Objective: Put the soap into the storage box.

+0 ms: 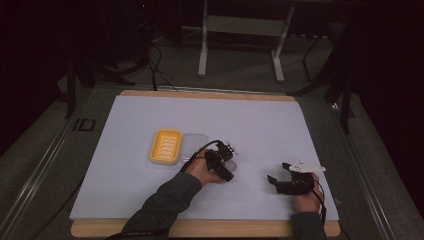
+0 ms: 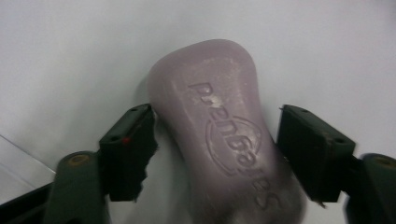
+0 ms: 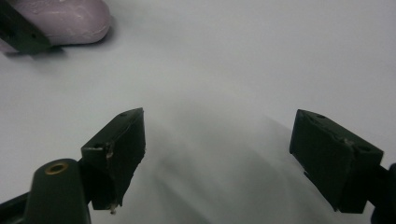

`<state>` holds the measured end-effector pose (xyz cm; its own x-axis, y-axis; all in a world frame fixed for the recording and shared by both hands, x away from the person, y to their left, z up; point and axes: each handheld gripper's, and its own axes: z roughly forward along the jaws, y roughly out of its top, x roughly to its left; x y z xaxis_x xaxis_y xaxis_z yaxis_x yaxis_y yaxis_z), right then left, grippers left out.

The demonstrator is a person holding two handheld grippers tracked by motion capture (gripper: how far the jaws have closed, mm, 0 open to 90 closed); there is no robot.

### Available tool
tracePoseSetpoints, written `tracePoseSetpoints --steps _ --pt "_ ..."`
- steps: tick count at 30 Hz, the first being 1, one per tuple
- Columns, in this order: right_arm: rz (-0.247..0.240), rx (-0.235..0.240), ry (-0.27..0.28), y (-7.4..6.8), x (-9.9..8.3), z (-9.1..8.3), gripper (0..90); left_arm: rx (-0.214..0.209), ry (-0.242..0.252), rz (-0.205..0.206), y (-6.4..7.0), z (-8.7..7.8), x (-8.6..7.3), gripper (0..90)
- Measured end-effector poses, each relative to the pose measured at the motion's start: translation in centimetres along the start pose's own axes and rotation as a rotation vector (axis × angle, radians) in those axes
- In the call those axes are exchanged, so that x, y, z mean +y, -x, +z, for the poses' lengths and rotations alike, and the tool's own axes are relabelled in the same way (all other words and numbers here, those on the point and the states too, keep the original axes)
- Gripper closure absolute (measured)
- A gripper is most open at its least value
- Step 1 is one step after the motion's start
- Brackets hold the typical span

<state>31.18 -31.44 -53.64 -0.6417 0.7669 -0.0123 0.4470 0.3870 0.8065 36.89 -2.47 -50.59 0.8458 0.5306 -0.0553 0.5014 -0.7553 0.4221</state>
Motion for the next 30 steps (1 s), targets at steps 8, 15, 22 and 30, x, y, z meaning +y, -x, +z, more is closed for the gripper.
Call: tracePoseSetpoints --steps 8,15,22,30 --pt "-0.002 0.0 -0.002 0.0 0.0 0.0 18.0 0.001 -0.028 0.029 -0.8 -0.7 -0.1 40.0" --pt "-0.005 0.002 -0.005 0.0 0.0 0.0 18.0 -0.029 -0.067 0.034 -1.4 -0.3 0.3 38.0" --pt "-0.004 0.004 -0.003 0.0 0.0 0.0 17.9 -0.044 -0.105 0.058 -1.3 0.0 1.2 45.4" --pt "-0.005 0.005 -0.005 0.0 0.0 0.0 17.9 -0.062 -0.142 0.056 -1.6 0.0 1.6 46.7"
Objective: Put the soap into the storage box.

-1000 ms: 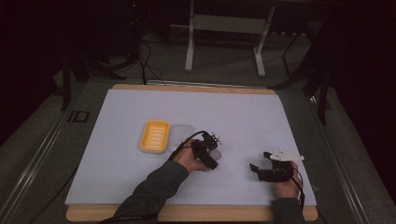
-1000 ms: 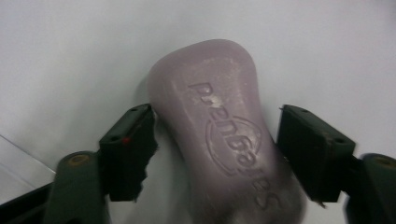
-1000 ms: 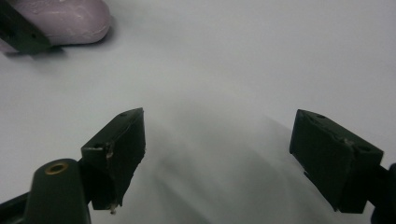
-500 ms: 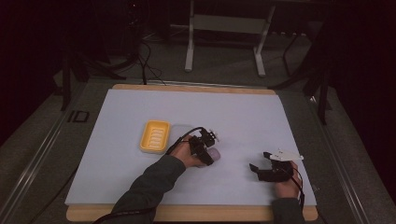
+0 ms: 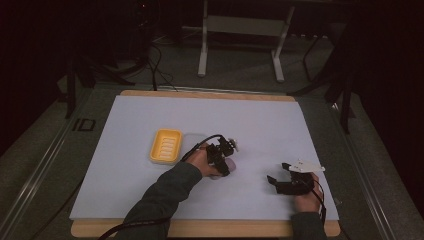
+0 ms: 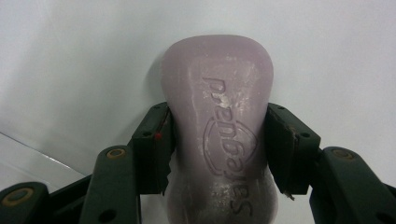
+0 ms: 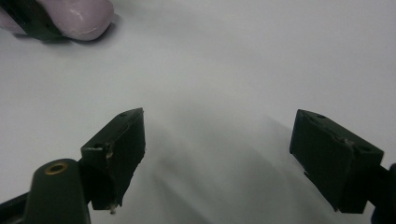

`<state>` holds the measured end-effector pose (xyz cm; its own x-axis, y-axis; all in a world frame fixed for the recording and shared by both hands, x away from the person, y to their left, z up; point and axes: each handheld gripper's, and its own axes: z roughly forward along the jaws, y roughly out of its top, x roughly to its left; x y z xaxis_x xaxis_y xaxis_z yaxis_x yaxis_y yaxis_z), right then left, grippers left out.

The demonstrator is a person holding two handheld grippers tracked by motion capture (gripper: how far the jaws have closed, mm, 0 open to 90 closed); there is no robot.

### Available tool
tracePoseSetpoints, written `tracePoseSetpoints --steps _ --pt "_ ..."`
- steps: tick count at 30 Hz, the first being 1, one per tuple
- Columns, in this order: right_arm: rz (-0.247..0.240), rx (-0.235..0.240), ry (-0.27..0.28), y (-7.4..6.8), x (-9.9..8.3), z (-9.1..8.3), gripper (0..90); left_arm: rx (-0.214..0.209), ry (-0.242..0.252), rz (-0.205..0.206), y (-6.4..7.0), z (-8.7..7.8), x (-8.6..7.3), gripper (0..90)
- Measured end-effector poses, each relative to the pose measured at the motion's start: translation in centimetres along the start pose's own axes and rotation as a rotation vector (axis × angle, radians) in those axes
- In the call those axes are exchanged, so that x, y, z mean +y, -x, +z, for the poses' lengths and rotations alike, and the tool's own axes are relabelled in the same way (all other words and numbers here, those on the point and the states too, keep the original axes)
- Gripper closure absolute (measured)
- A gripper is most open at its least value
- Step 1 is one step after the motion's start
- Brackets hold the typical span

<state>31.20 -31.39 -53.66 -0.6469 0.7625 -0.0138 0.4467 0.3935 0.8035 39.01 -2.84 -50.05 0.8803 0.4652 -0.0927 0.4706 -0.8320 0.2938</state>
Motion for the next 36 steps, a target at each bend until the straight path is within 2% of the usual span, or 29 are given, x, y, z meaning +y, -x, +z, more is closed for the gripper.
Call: tracePoseSetpoints --steps 4,12,18,26,33,36 --pt "0.0 0.0 0.0 0.0 0.0 0.0 17.9 -0.006 -0.004 -0.004 -0.07 0.02 0.08 46.6" --pt "-0.001 0.001 -0.001 -0.01 0.0 0.0 17.9 0.003 -0.053 -0.002 0.07 -0.14 0.24 49.3" --pt "-0.001 0.001 -0.001 -0.02 0.0 0.02 17.9 -0.001 -0.101 0.027 0.28 -0.38 0.01 49.5" --pt "-0.001 -0.001 -0.002 -0.06 0.01 0.02 17.9 0.002 -0.125 0.055 0.32 -0.25 0.23 49.2" --pt "-0.001 0.0 -0.001 -0.05 0.01 0.01 17.9 0.012 -0.154 0.103 0.61 -0.29 0.46 49.8" --pt "-0.001 0.001 -0.001 -0.05 0.01 0.01 18.0 0.007 -0.156 0.106 0.72 -0.31 0.4 49.9"
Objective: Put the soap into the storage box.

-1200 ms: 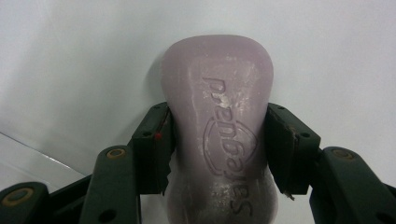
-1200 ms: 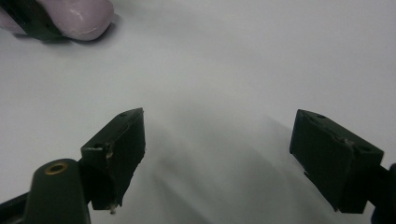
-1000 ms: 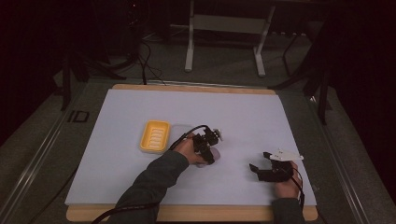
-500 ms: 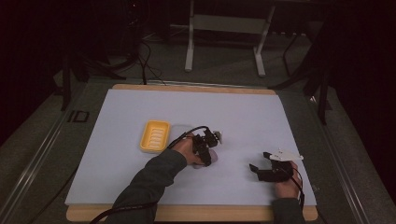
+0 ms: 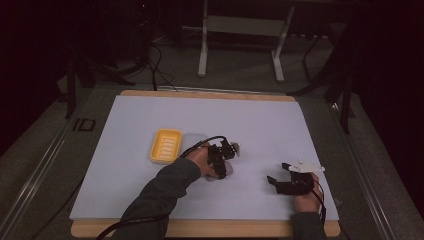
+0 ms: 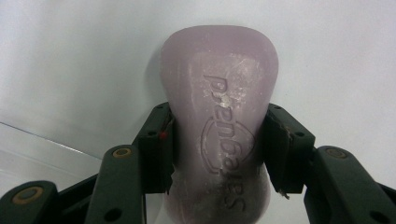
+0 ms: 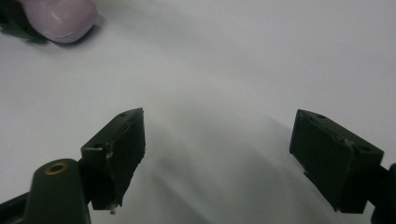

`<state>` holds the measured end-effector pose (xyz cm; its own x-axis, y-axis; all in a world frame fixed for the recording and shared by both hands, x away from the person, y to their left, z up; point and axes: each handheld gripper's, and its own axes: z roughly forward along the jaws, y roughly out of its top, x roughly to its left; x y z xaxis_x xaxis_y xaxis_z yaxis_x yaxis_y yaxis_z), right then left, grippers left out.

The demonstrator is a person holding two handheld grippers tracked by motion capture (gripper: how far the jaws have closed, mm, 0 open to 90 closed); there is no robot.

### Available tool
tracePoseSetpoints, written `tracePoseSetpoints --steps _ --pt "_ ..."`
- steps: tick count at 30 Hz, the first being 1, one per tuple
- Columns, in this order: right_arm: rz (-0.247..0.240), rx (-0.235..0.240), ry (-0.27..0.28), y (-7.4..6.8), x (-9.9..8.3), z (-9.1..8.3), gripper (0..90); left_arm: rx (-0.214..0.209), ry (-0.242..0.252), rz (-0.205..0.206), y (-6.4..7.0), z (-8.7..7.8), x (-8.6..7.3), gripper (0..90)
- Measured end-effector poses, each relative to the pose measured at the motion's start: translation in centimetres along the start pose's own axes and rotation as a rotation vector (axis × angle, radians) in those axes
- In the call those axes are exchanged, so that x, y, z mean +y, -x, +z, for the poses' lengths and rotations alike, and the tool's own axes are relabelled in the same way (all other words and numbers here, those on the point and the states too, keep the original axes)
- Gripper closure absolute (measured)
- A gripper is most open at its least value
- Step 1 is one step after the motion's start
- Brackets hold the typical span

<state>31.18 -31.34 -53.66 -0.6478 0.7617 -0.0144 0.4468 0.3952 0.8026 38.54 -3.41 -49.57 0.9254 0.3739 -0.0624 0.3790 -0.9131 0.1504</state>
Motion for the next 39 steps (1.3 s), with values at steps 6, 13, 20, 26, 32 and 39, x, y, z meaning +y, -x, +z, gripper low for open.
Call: tracePoseSetpoints --steps 6,13,20,26,32,39 --pt "0.0 -0.001 0.0 0.0 0.0 0.0 18.0 0.002 -0.013 0.005 0.0 -0.2 -0.3 50.0" --pt "-0.001 0.0 0.0 0.0 0.0 0.0 18.0 -0.002 0.012 -0.009 -0.2 -0.8 -0.8 50.0" --pt "0.0 0.0 0.0 0.0 0.0 0.0 18.0 -0.011 0.025 -0.012 -0.4 -1.4 -1.4 50.0" --pt "-0.002 -0.001 -0.002 0.0 0.0 0.0 17.9 -0.009 0.034 -0.024 -0.8 -2.0 -1.9 50.0" --pt "-0.001 -0.001 -0.001 0.0 0.0 0.0 17.9 -0.011 0.061 -0.048 -1.1 -2.7 -2.4 50.0" --pt "0.0 0.0 0.0 0.0 0.0 0.0 18.0 -0.011 0.072 -0.064 -1.5 -3.4 -3.1 50.0"
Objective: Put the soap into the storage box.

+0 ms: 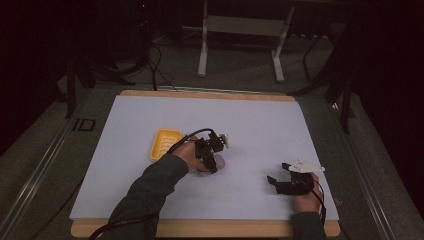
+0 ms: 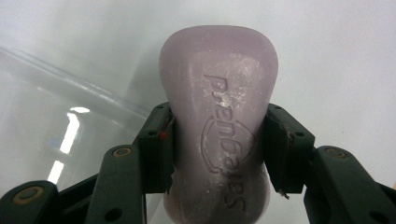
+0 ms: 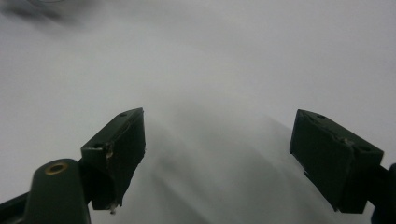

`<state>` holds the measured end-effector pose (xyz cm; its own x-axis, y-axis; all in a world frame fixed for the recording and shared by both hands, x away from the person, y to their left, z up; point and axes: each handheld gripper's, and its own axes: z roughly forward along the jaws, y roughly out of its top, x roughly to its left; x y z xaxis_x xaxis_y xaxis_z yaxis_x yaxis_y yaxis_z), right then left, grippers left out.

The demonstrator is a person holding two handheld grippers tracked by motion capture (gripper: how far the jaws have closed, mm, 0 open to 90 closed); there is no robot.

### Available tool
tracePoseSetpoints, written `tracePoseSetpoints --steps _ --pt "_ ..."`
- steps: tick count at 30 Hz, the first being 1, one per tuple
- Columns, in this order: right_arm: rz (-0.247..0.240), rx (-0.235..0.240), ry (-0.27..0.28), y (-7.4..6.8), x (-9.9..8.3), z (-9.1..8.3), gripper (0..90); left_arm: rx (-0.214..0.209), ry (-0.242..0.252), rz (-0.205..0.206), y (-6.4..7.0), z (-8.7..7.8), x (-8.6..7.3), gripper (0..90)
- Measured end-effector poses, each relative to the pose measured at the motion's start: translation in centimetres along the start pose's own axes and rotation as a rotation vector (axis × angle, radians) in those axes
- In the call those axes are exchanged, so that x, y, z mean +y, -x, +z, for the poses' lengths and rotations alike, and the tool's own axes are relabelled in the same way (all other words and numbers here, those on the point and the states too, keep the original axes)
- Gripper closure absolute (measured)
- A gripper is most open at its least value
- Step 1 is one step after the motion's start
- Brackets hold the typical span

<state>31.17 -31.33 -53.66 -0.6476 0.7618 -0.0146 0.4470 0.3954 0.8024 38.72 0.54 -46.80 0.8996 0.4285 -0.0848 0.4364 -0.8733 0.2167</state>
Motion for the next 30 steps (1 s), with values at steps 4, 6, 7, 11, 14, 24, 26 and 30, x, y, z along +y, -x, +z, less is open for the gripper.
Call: tracePoseSetpoints --steps 4,6,7,11,14,24,26,30 --pt "0.0 -0.001 0.0 0.0 0.0 0.0 18.0 -0.001 0.018 -0.012 -0.3 -0.4 -0.3 50.0" --pt "0.001 -0.001 0.001 0.1 0.0 0.0 18.2 0.004 0.018 -0.011 -0.4 -0.6 -0.4 50.0" --pt "0.001 -0.001 0.001 0.1 0.0 0.0 18.2 0.005 0.016 -0.011 -0.4 -0.7 -0.4 50.0" --pt "0.0 -0.001 0.001 0.0 0.0 0.0 18.2 0.014 0.019 -0.009 -0.6 -1.1 -0.6 50.0" --pt "-0.001 -0.001 0.002 0.0 0.0 0.0 18.2 0.018 0.027 -0.02 -0.8 -1.4 -0.8 50.0" --pt "-0.001 -0.001 0.001 0.0 0.0 0.0 18.2 0.025 0.052 -0.038 -1.3 -2.6 -1.4 50.0" --pt "-0.001 -0.001 0.002 0.0 0.0 0.0 18.2 0.026 0.053 -0.04 -1.3 -2.7 -1.4 50.0" --pt "0.0 -0.001 0.001 0.0 0.0 0.0 18.1 0.029 0.063 -0.047 -1.4 -3.0 -1.5 50.0"
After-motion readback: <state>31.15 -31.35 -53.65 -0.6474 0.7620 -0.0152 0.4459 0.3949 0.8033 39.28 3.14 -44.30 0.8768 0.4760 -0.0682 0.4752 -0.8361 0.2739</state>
